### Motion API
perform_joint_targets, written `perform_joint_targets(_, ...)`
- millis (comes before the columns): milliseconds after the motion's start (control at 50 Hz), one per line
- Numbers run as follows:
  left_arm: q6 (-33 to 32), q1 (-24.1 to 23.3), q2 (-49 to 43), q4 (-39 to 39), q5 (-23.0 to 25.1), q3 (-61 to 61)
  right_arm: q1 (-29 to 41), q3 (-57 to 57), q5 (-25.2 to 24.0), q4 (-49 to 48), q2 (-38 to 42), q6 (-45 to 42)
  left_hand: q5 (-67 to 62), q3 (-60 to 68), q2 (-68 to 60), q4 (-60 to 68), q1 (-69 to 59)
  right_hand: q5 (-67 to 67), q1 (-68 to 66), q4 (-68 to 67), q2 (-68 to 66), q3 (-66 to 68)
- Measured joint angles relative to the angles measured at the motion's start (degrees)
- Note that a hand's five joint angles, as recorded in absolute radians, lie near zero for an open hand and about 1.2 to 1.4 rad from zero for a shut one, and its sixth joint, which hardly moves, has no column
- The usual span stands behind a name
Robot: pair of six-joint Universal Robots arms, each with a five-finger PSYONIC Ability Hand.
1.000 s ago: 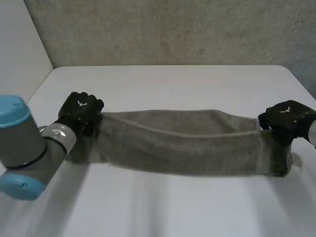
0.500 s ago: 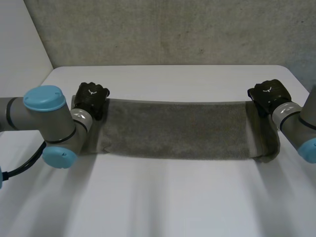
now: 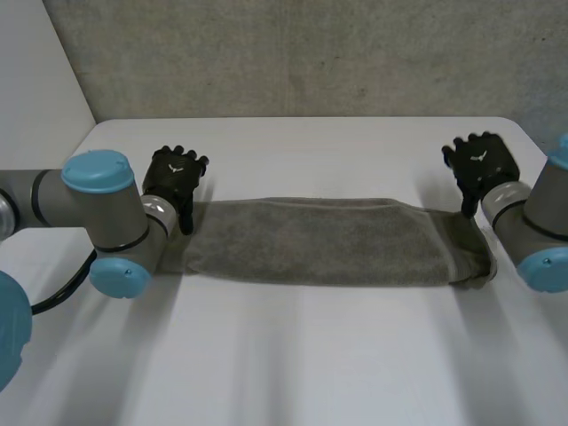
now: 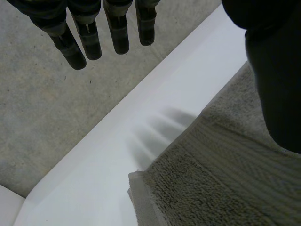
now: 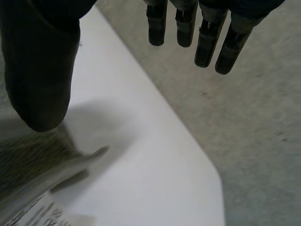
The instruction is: Fold the towel.
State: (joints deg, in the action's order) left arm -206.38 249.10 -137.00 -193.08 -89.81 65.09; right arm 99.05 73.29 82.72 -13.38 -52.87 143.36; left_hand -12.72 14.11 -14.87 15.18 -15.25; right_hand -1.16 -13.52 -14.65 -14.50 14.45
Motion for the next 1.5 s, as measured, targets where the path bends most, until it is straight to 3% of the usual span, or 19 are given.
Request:
perform_joint_targets(160,4.18,0.53,7.11,1.18,1.88,7.62,-0.44,6.36,-1.45,2.80,-12.58,4.19,0.01,-0.01,0.01,0.00,0.02,-0.11,0.17,0.00,0.00,0.00)
perform_joint_targets(300,6.22,1.63,16.48,-2.86,6.67,20.57,-0.88,12.87,-6.51,14.14,-19.72,9.37,0.07,-0.23,0.01,0.00,0.05,-5.37,-2.71,-1.14,-1.27,1.24)
perform_joint_targets(340,6.33,1.95,19.33,-4.81,7.39,24.64,-1.36,15.21,-7.81,17.15,-20.37,10.56,0.17,-0.27,0.01,0.00,0.07,-11.31,-8.33,-6.81,-6.74,7.10)
perform_joint_targets(540,8.16,2.33,26.88,-11.31,7.82,36.53,-5.42,24.96,-9.03,14.19,-20.26,11.89,0.18,-0.40,0.02,0.00,0.14,-15.73,-11.97,-11.43,-11.11,11.50)
perform_joint_targets(780,9.42,1.97,26.96,-12.29,7.79,37.78,-8.87,25.49,-8.63,6.61,-12.24,11.72,0.18,-0.41,0.02,0.00,0.17,-24.78,-22.43,-20.84,-21.18,21.31)
perform_joint_targets(980,9.33,2.22,26.55,-12.23,7.81,37.65,-10.66,22.81,-7.89,6.54,-8.57,11.31,0.18,-0.41,0.01,0.00,0.18,-63.59,-60.68,-61.49,-60.18,61.64)
perform_joint_targets(1160,9.33,2.27,26.60,-12.23,7.81,37.83,-15.23,21.64,-6.20,6.77,-11.06,9.27,0.22,-0.41,0.02,0.00,0.23,-64.30,-60.69,-62.21,-60.18,62.13)
perform_joint_targets(1380,9.33,2.26,27.75,-12.23,7.75,38.10,-27.05,17.22,-5.38,9.97,-15.25,-8.13,0.21,-0.42,0.01,0.00,0.28,-65.20,-61.54,-62.21,-60.18,62.13)
perform_joint_targets(1500,9.33,2.26,28.39,-12.23,7.67,38.07,-24.31,12.63,-4.19,12.38,-16.11,-9.04,0.21,-0.42,0.02,0.00,0.29,-65.22,-61.77,-62.21,-60.18,62.13)
